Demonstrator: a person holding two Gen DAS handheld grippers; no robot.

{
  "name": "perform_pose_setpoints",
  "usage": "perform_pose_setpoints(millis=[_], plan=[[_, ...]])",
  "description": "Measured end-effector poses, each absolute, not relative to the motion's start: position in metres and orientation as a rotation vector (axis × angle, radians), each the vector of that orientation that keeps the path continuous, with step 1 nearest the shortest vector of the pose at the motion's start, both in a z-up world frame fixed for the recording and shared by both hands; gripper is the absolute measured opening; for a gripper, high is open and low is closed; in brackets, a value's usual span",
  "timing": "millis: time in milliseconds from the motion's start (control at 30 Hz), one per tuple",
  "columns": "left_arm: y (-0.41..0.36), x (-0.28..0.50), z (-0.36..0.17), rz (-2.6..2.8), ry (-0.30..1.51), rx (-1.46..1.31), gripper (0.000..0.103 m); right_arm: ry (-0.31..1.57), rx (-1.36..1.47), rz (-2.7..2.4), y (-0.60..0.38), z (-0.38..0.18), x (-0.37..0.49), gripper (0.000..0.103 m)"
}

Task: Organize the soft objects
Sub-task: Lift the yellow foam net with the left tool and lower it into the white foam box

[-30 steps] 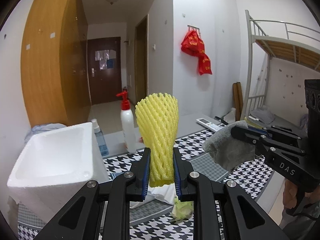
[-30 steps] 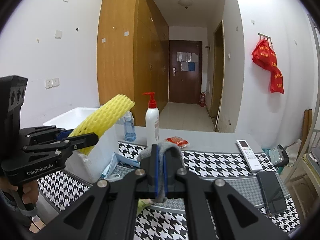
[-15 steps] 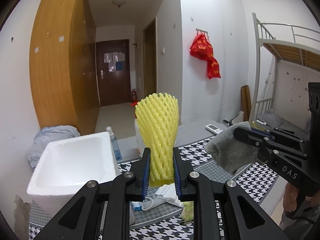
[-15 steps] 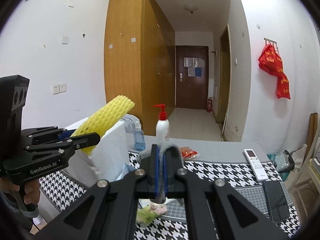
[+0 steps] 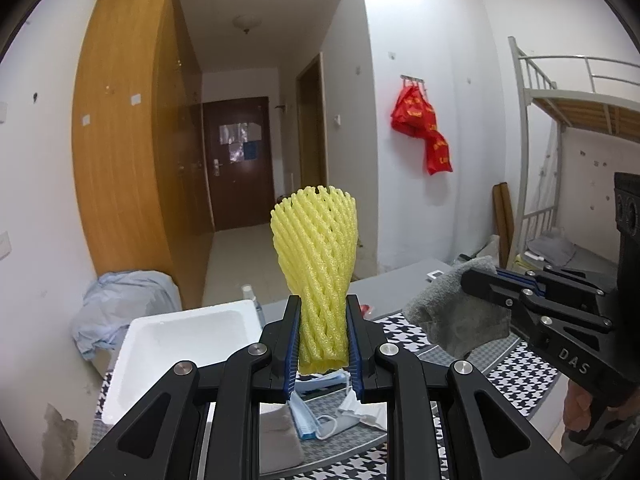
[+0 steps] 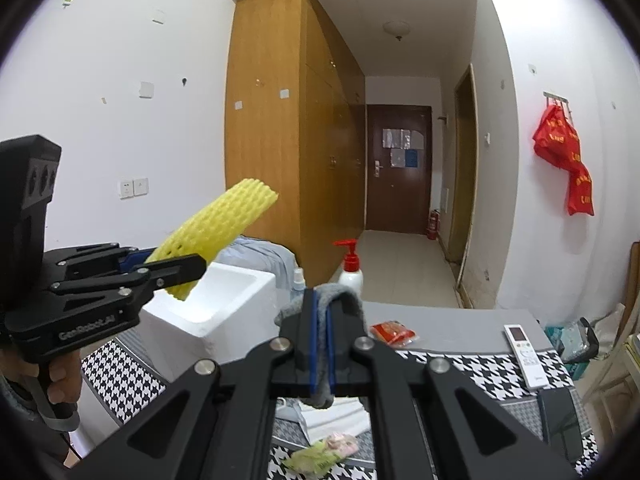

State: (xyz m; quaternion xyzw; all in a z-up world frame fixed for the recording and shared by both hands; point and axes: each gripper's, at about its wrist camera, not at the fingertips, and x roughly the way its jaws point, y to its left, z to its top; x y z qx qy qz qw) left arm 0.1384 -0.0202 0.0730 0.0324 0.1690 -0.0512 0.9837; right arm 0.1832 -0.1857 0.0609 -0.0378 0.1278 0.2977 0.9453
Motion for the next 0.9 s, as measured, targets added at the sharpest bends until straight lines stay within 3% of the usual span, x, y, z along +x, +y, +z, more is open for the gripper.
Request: perform_pose_setpoints(millis=[900], plan=[[0.043,0.132,0.074,0.092,0.356,0.015,0.022,0.214,-0.104,0.77,-0.122,0.075,0.189,0.006]])
